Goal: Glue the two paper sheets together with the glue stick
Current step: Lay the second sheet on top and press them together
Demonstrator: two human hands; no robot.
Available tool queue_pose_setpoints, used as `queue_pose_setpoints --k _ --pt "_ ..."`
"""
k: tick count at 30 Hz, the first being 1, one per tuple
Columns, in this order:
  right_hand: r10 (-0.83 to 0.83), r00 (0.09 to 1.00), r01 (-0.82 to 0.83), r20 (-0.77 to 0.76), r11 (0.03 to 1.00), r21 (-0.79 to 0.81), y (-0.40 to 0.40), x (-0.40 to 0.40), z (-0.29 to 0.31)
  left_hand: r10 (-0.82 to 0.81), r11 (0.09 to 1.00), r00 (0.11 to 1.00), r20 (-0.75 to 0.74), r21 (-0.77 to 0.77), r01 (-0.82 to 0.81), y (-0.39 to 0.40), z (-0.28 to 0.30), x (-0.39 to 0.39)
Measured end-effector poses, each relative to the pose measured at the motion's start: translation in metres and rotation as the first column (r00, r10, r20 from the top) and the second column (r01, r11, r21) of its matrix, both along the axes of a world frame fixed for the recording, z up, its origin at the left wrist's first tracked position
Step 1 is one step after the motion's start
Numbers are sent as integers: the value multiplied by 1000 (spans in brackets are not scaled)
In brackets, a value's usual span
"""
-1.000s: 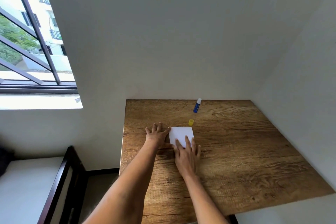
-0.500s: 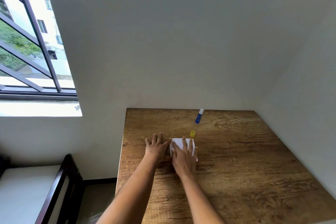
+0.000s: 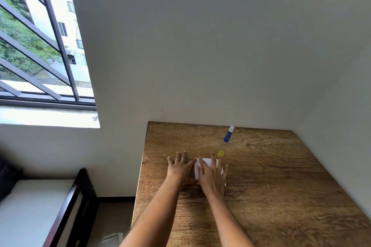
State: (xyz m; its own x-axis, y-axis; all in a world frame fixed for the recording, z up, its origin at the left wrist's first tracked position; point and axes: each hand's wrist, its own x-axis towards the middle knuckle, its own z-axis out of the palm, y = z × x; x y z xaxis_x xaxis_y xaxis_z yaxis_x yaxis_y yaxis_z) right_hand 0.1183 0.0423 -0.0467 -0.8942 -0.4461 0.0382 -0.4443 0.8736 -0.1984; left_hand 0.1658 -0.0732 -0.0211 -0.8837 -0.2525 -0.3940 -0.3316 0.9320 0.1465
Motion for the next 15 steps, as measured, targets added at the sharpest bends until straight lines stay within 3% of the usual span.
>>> queue_pose_setpoints --k 10,13,15 --pt "-213 977 213 -3 975 63 41 -31 -4 -21 1000 1000 -8 -1 21 1 7 4" --pt "-235 972 235 24 950 -205 44 -44 -2 -24 1000 1000 -10 -5 24 2 7 3" --pt "-248 956 292 158 856 -426 42 -56 5 -30 999 999 -17 -16 29 1 7 3"
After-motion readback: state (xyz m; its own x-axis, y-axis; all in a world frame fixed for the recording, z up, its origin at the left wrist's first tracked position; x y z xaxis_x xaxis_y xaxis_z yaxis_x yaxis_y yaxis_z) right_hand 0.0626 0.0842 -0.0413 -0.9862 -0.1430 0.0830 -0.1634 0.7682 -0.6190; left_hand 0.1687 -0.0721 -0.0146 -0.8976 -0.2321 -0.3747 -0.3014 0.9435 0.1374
